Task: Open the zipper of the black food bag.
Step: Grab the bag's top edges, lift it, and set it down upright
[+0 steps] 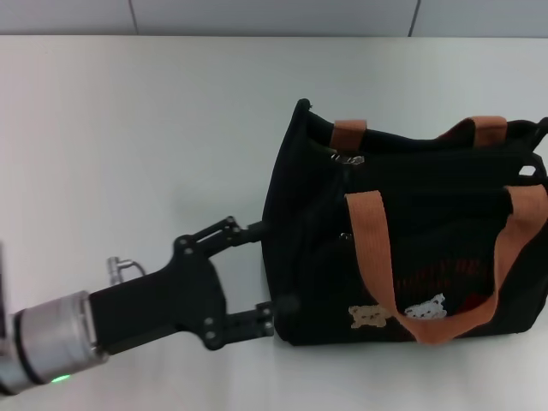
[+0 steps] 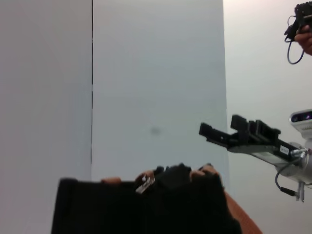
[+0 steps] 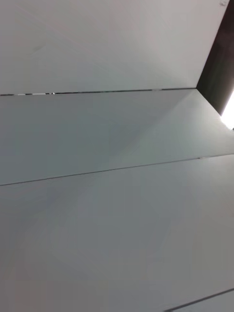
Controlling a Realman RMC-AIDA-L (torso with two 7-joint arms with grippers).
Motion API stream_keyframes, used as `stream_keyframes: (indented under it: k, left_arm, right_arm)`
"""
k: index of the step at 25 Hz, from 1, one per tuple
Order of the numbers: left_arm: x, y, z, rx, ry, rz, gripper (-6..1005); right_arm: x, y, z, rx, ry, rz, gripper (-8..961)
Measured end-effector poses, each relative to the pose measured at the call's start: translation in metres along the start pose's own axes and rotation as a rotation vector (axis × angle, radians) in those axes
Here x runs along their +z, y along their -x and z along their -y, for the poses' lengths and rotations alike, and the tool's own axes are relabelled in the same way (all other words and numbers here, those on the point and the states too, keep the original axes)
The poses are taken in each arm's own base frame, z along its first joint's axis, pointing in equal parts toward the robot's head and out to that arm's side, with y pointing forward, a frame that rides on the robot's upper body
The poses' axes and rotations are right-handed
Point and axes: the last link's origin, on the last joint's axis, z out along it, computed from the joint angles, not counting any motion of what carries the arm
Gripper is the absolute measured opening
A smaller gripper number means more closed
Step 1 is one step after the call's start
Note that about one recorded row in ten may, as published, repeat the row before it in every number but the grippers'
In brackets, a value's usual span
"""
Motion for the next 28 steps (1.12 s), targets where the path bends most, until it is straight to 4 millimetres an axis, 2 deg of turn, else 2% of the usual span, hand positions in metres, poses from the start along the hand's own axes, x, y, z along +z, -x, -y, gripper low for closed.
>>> stream_keyframes:
  k: [3,8,13,20,28]
  left_arm:
    - [0.017,0.006,0.006,-0.021,-0.008,0.036,788]
    - [0.034,0.010,0.016,-0.007,-0.017,0.072,783]
    - [0.039,0.008,0.023,0.003,-0.092,0.044,778]
    - [0.037,0.006,0.029,0.034,-0.160,0.020,601]
    - [0.042,0.005,0.036,0.170,-0.208,0.028,227]
  right_arm:
    - [0.005,-0.003,0.002,0.011,-0.009,0.002,839]
    - [0.004,-0.006,0.001,0.019,-0.025,0.001,840]
    - [-0.004,-0.005,-0.002,0.023,-0.053,0.009,840]
    - [-0.002,-0.008,-0.007,0.036,-0.060,0.036,840]
    - [-0.002,-0.011,-0.004,0.038,-0.080,0.030,840]
